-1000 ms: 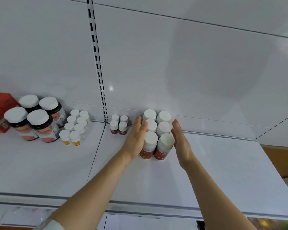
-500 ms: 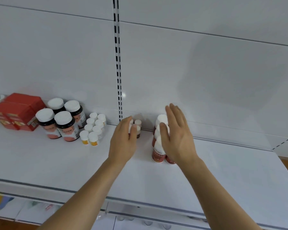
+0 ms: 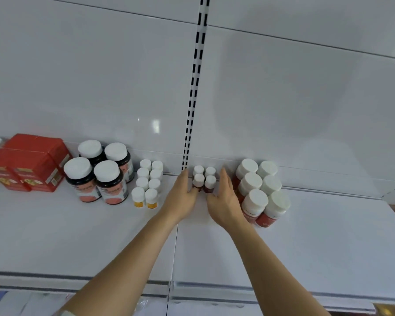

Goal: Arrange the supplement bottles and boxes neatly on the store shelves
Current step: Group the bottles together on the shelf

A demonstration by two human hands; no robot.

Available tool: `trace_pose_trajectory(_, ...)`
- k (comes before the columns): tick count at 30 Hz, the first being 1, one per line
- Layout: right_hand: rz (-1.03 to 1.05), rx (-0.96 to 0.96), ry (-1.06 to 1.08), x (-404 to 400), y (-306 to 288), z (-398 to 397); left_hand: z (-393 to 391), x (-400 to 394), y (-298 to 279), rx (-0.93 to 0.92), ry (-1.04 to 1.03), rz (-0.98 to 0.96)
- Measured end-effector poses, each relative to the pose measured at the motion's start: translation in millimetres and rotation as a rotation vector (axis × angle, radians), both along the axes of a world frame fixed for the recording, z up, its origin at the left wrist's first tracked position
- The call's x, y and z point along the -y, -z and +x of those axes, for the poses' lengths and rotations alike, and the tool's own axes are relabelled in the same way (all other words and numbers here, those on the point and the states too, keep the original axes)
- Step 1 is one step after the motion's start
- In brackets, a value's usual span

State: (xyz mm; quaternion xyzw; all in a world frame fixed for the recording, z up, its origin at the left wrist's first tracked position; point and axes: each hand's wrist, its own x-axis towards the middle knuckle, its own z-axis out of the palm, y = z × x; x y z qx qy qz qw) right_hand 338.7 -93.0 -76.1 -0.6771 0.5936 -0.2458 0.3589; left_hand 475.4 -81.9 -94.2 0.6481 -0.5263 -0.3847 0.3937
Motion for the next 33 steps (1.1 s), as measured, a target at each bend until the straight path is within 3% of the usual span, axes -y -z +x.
trace_pose_trajectory(6, 0.026, -0.059, 0.03, 18.5, 26.7, 7.0, 5.8, 15.8, 22.9, 0.206, 0.017, -0.013)
trace_pose_trajectory(15, -0.046, -0.092, -0.014, 31.0, 46.5, 8.8, -0.6, 28.1, 32.6, 0.356, -0.009, -0.163)
trace_pose_trajectory(21, -0.148, -0.058, 0.013, 34.4, 50.5, 7.1, -2.8, 31.2, 37.2, 0.418, -0.024, -0.177)
trace_pose_trajectory(33, -0.23, -0.198, -0.04, 36.7, 51.8, 3.3, -5.6, 33.9, 39.7, 0.469, -0.003, -0.129)
